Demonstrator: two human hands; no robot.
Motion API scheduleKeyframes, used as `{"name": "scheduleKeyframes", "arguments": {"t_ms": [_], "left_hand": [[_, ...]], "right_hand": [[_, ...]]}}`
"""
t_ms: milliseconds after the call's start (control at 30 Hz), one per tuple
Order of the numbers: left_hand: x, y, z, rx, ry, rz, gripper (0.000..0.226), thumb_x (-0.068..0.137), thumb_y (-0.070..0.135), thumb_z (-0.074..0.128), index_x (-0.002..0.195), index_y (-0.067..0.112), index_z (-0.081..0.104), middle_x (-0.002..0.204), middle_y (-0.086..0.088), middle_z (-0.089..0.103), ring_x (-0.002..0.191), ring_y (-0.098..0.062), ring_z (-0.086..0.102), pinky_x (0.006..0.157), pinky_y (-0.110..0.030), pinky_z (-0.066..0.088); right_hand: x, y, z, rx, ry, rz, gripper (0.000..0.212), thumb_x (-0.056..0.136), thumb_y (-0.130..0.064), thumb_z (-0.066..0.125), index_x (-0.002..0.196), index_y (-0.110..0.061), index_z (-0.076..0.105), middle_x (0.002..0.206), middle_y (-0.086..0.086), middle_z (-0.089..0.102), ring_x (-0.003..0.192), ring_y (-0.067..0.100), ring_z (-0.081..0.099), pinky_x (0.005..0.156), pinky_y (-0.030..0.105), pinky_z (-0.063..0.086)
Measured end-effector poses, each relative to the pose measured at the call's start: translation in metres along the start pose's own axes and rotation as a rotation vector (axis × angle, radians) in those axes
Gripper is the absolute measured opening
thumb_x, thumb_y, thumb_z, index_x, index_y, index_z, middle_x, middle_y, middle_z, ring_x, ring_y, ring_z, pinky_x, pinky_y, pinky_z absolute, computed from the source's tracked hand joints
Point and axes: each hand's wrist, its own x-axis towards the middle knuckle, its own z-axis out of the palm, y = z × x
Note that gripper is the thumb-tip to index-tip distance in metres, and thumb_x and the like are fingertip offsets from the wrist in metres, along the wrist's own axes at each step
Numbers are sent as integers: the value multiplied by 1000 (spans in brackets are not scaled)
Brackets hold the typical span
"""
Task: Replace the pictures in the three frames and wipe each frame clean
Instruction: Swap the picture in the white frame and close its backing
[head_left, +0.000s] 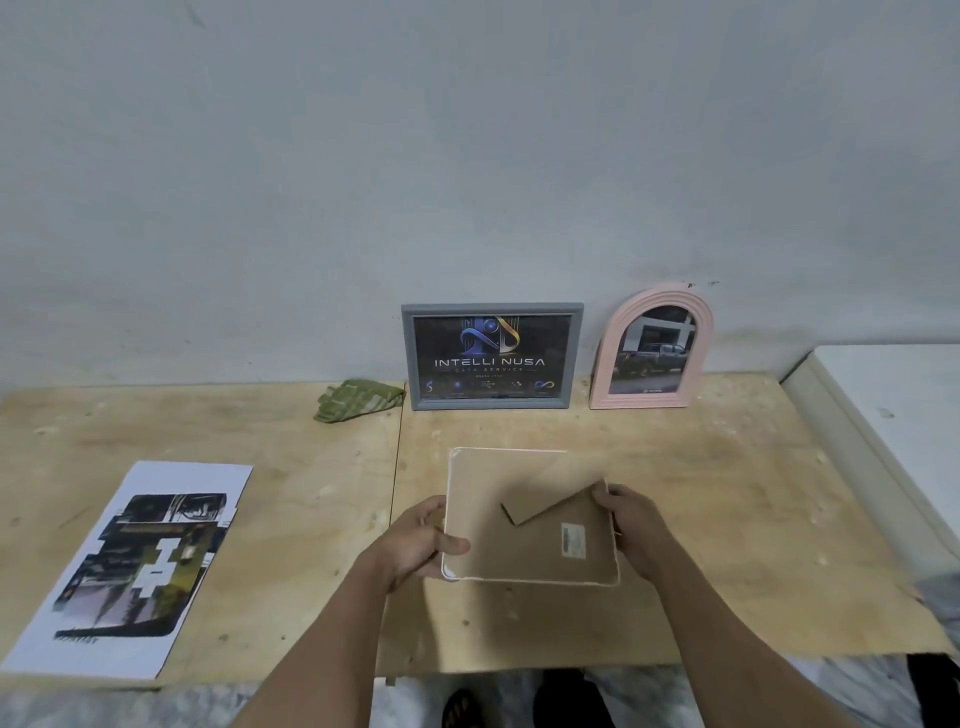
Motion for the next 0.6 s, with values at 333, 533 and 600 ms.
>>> {"name": "scheduleKeyframes", "arguments": {"t_ms": [333, 533, 600], "left_hand": [[8, 24, 8, -98, 242, 150, 18, 93, 18, 67, 100, 2, 73, 86, -11, 74, 68, -24, 63, 69, -31, 47], [2, 30, 8, -77, 100, 120, 17, 92, 16, 67, 103, 5, 74, 96, -13, 77, 82, -24, 69, 78, -40, 58], [-1, 36, 12, -36, 107, 128, 18, 90, 23, 70, 100, 10, 75, 86, -8, 75, 72, -19, 67, 67, -33, 55]], "right_hand": [[-10, -10, -5, -41, -106, -140, 19, 93, -19, 60, 94, -5, 72, 87, 13, 69, 76, 23, 62, 67, 35, 51], [-10, -24, -6, -70, -52, -219, 23, 86, -13, 61, 105, -20, 71, 95, 5, 74, 85, 27, 69, 71, 38, 56], [-12, -30, -4, -56, -86, -233, 27, 86, -7, 60, 109, -19, 70, 98, 7, 75, 85, 26, 70, 73, 37, 56]]}}
